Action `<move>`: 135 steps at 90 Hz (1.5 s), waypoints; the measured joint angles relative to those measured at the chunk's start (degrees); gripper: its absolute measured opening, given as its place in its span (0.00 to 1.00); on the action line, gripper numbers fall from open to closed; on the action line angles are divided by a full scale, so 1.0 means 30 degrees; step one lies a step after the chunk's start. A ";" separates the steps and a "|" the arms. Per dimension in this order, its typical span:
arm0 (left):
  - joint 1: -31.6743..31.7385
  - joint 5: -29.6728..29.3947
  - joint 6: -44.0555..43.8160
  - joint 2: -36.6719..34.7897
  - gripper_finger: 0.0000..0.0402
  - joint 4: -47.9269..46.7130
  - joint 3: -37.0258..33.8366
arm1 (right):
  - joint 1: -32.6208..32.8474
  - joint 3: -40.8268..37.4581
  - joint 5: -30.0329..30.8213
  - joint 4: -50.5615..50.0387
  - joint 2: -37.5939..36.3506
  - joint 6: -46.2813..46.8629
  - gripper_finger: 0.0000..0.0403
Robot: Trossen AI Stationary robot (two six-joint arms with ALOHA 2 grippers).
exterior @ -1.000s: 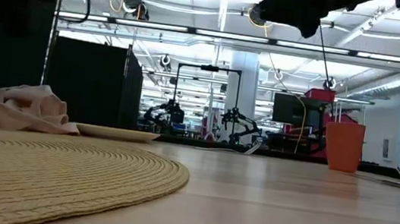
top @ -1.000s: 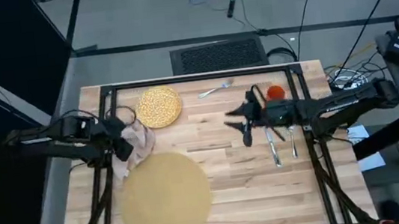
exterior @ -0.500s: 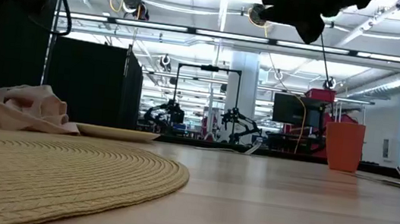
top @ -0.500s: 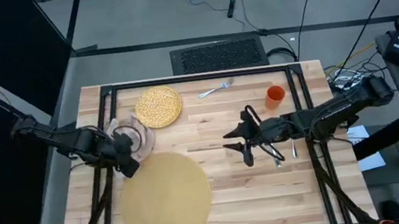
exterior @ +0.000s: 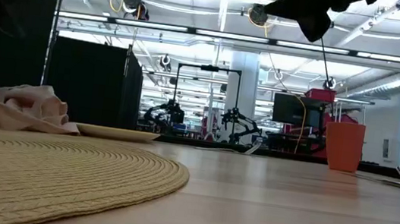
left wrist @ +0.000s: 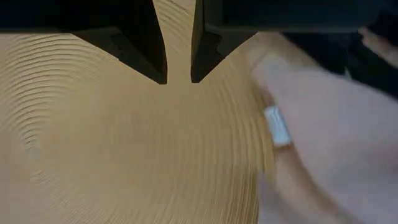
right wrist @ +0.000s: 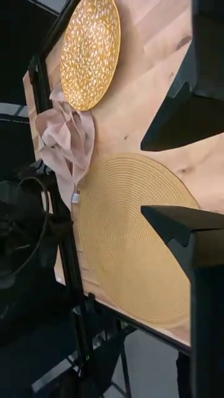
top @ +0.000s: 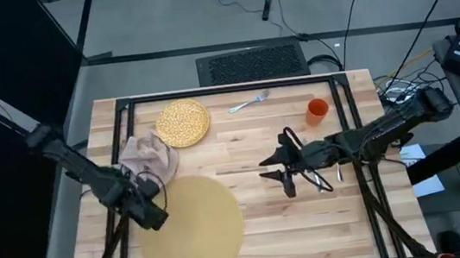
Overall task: Set table place
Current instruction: Move the brown table mat to the center
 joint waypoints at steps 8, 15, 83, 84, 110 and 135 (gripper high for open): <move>-0.0657 0.0002 -0.0628 0.0831 0.14 0.0526 0.0000 | 0.0204 0.0000 0.0006 -0.0007 0.0000 0.0004 0.35; -0.0991 0.0002 -0.0858 0.1718 0.14 0.1245 -0.0007 | 0.0331 0.0000 0.0002 -0.0002 -0.0005 -0.0003 0.35; -0.2461 0.3735 -0.1028 0.5672 0.14 0.2444 -0.0782 | 0.0543 0.0000 -0.0029 -0.0069 -0.0007 0.0135 0.35; -0.2467 0.3733 -0.1029 0.5700 0.14 0.2534 -0.0825 | 0.0543 0.0000 -0.0032 -0.0070 -0.0007 0.0135 0.35; -0.1990 0.2433 -0.0986 0.5863 0.14 0.5365 -0.0734 | 0.0558 0.0000 -0.0145 -0.0181 -0.0015 0.0130 0.35; -0.0639 -0.0928 0.0080 0.5909 0.14 0.6822 -0.0757 | 0.0623 0.0000 -0.0139 -0.0152 -0.0015 0.0274 0.35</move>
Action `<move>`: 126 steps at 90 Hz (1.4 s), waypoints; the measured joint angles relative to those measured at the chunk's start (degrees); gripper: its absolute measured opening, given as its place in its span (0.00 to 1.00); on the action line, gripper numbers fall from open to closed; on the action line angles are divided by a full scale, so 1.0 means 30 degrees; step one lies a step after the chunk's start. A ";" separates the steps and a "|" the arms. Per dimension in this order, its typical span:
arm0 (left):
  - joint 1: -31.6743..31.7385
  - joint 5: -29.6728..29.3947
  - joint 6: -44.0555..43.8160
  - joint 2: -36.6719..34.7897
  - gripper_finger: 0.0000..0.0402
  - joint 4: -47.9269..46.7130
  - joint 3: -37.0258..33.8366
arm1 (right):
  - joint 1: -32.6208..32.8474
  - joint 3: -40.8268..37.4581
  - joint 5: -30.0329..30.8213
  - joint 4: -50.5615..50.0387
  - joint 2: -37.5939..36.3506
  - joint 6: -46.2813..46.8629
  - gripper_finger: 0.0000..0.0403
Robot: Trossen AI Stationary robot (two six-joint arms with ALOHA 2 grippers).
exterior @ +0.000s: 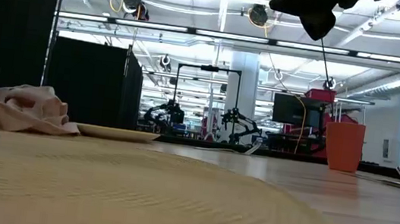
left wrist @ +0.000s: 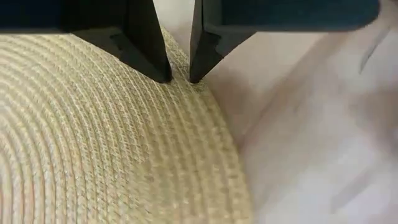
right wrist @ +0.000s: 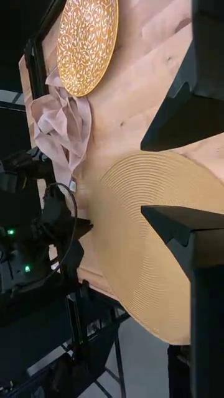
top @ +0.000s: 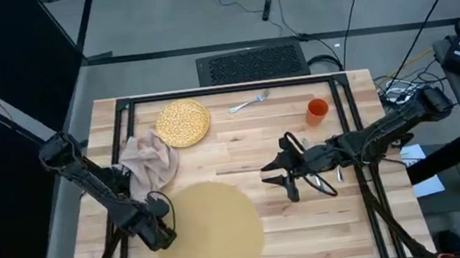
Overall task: Set table place
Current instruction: Move the brown table mat to the center
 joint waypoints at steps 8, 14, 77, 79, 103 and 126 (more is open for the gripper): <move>0.0748 -0.0747 0.0742 0.0018 0.14 0.0168 -0.0030 | 0.0074 0.0000 -0.0007 0.0029 0.0000 0.0055 0.35; 0.1354 -0.1051 0.1536 0.0042 0.14 0.0214 -0.0041 | 0.0219 0.0000 0.0004 0.0036 0.0000 0.0149 0.35; 0.8373 -0.2875 1.1033 0.1262 0.14 0.3588 -0.0071 | 0.0663 0.0000 0.0087 0.0007 0.0000 0.0349 0.35; 0.8563 -0.2874 1.1280 0.1271 0.14 0.3734 -0.0080 | 0.0663 0.0000 0.0087 0.0007 0.0000 0.0357 0.35; 0.9640 -0.2829 1.2991 0.1309 0.14 0.5141 -0.0125 | 0.0663 0.0000 0.0087 -0.0007 0.0000 0.0560 0.35; 1.0628 -0.2276 1.4164 0.1331 0.14 0.5986 -0.0117 | 0.0627 0.0000 0.0138 -0.0015 0.0000 0.0565 0.35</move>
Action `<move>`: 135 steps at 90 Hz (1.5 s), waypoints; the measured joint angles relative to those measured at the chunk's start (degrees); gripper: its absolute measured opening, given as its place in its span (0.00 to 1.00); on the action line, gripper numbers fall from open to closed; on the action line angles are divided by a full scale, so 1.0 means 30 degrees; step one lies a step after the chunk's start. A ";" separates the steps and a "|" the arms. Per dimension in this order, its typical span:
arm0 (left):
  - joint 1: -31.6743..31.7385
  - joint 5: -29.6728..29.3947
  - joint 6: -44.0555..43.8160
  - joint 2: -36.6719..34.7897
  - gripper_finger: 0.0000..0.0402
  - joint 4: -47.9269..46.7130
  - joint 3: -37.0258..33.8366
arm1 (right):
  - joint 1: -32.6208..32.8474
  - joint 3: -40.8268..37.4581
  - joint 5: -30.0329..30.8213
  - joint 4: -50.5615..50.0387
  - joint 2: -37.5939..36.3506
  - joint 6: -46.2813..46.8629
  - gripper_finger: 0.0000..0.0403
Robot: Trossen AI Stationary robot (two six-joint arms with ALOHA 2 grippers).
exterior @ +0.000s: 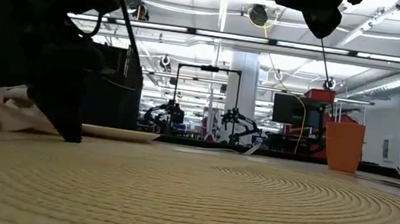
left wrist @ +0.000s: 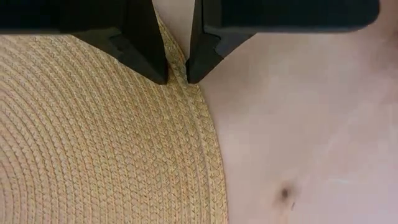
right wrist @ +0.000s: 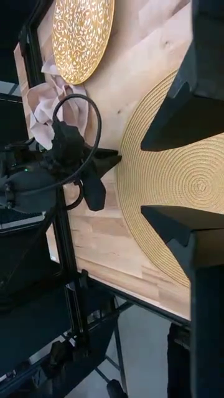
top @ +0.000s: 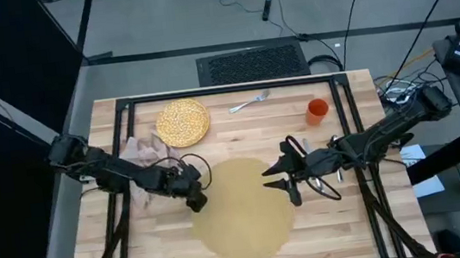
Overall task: Set table place
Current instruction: Move the brown table mat to the center, then put the yellow plate on the brown table mat
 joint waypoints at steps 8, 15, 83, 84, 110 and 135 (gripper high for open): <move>0.0059 0.0108 0.0403 -0.0179 0.14 0.0024 0.0014 | 0.0000 0.0000 0.0000 0.0000 0.0000 0.0110 0.35; 0.0067 0.0095 0.0520 -0.0326 0.14 0.0299 0.0000 | 0.0000 0.0000 0.0007 0.0000 0.0000 0.0106 0.35; -0.1339 -0.4486 0.1708 -0.3899 0.14 -0.5983 0.3497 | -0.0681 0.0000 0.0015 -0.0264 0.0000 0.0125 0.35; -0.1300 -0.4727 0.1805 -0.4121 0.14 -0.6161 0.3570 | -0.0715 0.0000 0.0015 -0.0303 0.0000 0.0127 0.35; 0.3168 -0.7162 0.2475 -0.9840 0.14 -0.6644 0.3599 | -0.1407 0.0000 0.0020 -0.1243 0.0000 -0.0081 0.35; 1.1514 -0.0819 0.6243 -1.0373 0.14 -0.2737 0.3599 | -0.3317 0.0000 -0.0201 -0.1307 -0.0004 -0.0886 0.35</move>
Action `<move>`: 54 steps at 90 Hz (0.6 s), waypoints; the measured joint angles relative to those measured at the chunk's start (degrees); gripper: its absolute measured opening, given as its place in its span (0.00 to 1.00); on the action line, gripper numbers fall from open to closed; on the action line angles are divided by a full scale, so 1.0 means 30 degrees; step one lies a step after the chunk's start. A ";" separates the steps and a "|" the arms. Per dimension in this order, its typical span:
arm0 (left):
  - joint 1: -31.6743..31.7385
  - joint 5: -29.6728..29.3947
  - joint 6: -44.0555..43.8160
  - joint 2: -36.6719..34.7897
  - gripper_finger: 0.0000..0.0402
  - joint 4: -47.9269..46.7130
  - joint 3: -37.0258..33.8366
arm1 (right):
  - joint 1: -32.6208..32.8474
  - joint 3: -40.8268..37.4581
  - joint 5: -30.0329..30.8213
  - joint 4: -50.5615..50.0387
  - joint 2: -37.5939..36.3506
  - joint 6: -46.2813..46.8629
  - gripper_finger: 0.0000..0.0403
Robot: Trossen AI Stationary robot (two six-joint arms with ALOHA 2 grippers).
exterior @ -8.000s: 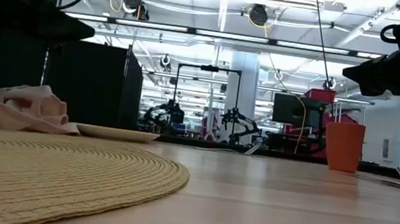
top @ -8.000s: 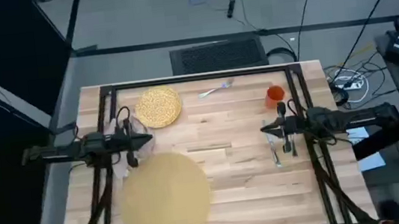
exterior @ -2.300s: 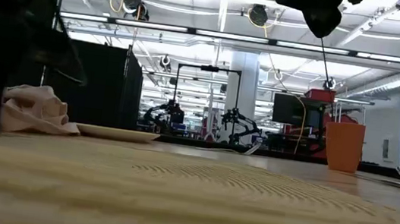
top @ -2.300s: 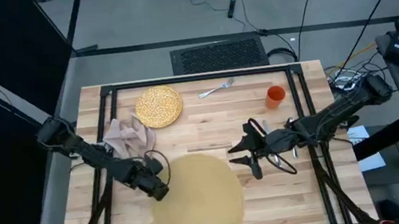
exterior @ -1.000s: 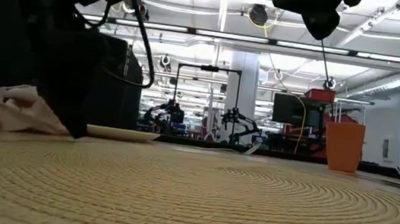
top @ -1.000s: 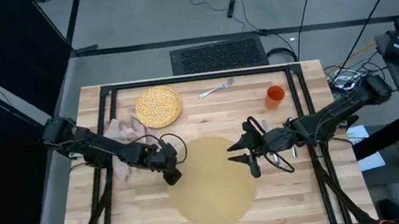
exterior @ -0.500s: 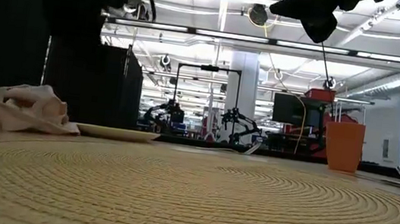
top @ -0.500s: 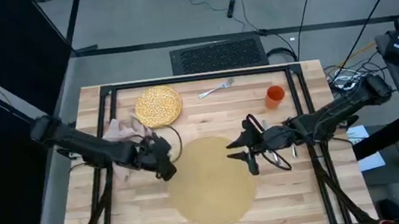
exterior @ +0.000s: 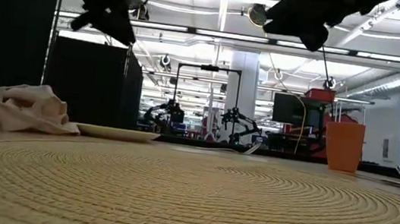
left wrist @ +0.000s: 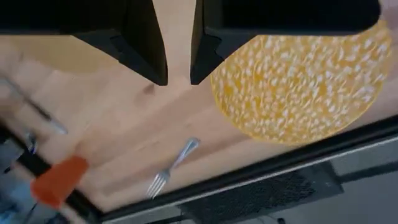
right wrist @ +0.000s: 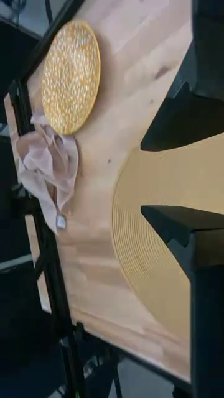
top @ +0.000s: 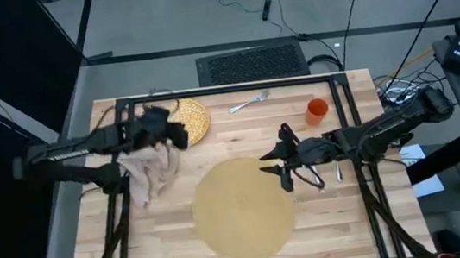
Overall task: Set table place
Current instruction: Put the yellow plate on the brown table mat
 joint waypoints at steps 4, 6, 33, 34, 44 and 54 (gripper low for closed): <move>0.1230 0.1111 0.0465 0.0159 0.14 0.0243 0.0015 | -0.0553 0.0000 -0.0371 0.0031 0.0003 -0.0116 0.35; 0.1821 0.1596 0.0646 0.0266 0.14 0.0035 0.0058 | -0.0871 0.0000 -0.0684 0.0061 0.0000 -0.0137 0.35; 0.8171 0.3401 0.2739 0.1934 0.14 -0.3792 0.0765 | -0.6247 0.0000 -0.7489 0.4392 0.2948 -0.0505 0.35; 0.8338 0.3542 0.2778 0.2041 0.14 -0.3815 0.0765 | -0.6412 0.0000 -0.7728 0.4639 0.3149 -0.0479 0.35; 0.9863 0.4688 0.3570 0.3426 0.14 -0.3984 0.0772 | -0.7565 0.0681 -0.9495 0.5387 0.5235 -0.0275 0.35; 1.0919 0.5516 0.4260 0.5165 0.14 -0.3656 0.0772 | -0.7817 0.2139 -0.9976 0.4891 0.7173 -0.0792 0.35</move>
